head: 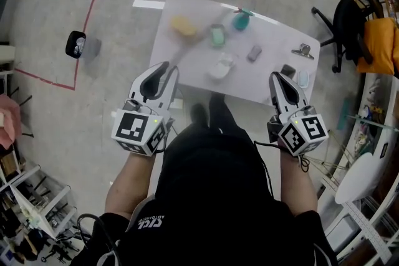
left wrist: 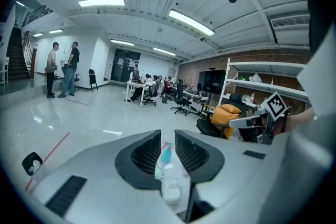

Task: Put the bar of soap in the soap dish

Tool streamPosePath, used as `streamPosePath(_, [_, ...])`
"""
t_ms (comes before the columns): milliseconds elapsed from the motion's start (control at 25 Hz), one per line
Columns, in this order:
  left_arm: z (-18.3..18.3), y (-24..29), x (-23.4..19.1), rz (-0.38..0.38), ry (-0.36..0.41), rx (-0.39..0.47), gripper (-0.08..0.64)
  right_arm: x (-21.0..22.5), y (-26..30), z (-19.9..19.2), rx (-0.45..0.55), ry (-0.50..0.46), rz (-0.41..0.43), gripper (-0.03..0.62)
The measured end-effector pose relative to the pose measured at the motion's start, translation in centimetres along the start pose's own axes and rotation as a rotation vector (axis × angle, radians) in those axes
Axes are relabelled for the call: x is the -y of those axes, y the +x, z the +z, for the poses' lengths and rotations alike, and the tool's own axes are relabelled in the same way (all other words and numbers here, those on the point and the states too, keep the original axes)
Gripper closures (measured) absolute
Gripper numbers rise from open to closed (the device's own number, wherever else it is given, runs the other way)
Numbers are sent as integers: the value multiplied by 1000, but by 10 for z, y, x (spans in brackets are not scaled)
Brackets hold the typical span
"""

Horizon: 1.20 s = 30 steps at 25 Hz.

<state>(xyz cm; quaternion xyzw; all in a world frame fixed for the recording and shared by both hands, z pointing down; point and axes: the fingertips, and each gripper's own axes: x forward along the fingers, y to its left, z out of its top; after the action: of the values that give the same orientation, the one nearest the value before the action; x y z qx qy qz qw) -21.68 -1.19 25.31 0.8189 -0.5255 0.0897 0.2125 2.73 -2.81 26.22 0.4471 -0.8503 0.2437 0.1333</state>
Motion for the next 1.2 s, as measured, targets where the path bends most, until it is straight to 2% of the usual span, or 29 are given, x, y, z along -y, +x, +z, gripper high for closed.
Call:
streamPosePath(160, [-6,20,-13,14,-14,-32,474,25,16,-11,-48,7,-50,575])
streamPosePath(360, [-17,44,-27,39,-31,-71,474,53,42,-35,-101,35,-35,575])
streamPosePath(600, [-35,87,-34,18,-41,-83,477,102,77,-79,-171,95,-95,575])
streamPosePath(720, [-57,109,-37,4,-37,-120,498,116,93,-102,-197,117,-101,575])
streamPosePath(880, [-94,133,-44,8,-81,-175,548,132,114,-133,-243,119,-104,575])
streamPosePath(1200, [-158,161,-49,-11,-108,-231,549,165,147,-180,-323,111,-141,575])
